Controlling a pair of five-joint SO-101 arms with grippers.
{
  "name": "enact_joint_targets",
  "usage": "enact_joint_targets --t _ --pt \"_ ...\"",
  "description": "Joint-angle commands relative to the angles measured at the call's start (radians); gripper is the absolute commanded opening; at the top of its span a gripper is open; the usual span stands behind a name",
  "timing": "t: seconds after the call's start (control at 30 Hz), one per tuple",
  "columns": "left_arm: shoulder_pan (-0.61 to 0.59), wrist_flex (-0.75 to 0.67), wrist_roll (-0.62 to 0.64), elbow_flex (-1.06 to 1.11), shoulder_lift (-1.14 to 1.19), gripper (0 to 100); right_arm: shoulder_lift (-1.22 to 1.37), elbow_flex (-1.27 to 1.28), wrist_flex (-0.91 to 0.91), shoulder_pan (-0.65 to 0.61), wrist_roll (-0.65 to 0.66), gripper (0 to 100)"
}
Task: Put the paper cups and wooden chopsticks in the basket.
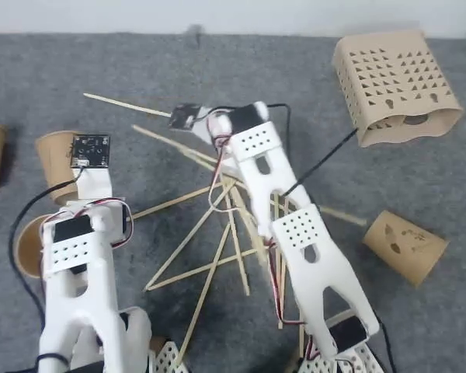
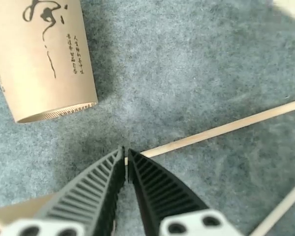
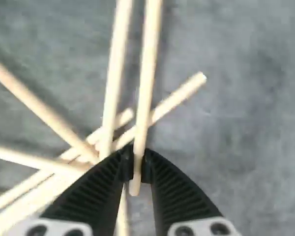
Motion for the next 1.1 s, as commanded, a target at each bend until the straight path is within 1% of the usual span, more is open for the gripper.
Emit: enact_joint_targets --t 0.0,0.17,0.27,0.37,0.5,0.67,0.87,0.9,1.0,1.07 --pt "-0.023 -0.009 -0.003 0.004 -0.005 1 -0.047 0.121 0.045 -0.091 0.015 0.6" --pt "-0.023 -0.009 -0.003 0.004 -0.005 1 -0.165 0.269 0.045 -0.133 0.008 0.6" --pt "-0.023 -0.009 -0.003 0.002 -0.005 1 -0.265 0.307 0.044 -0.131 -0.002 0.6" --pt "-0.023 -0.009 -0.003 0.002 -0.005 1 -0.354 0.307 0.033 -0.09 -0.035 0.6" --pt "-0.023 -0.009 -0.003 0.002 -0.005 1 -0.417 0.307 -0.048 0.013 -0.084 0.6" --pt "-0.023 -0.009 -0.003 0.002 -0.005 1 -0.36 0.313 -0.168 0.116 -0.084 0.6" --pt "-0.023 -0.009 -0.003 0.002 -0.005 1 -0.205 0.307 -0.343 0.16 -0.081 0.6" --pt "-0.023 -0.009 -0.003 0.002 -0.005 1 -0.191 0.307 -0.355 0.163 -0.075 0.6" --pt "-0.023 -0.009 -0.003 0.002 -0.005 1 -0.153 0.307 -0.361 0.166 0.003 0.6" --pt "-0.023 -0.009 -0.003 0.002 -0.005 1 -0.136 0.307 -0.357 0.174 0.02 0.6"
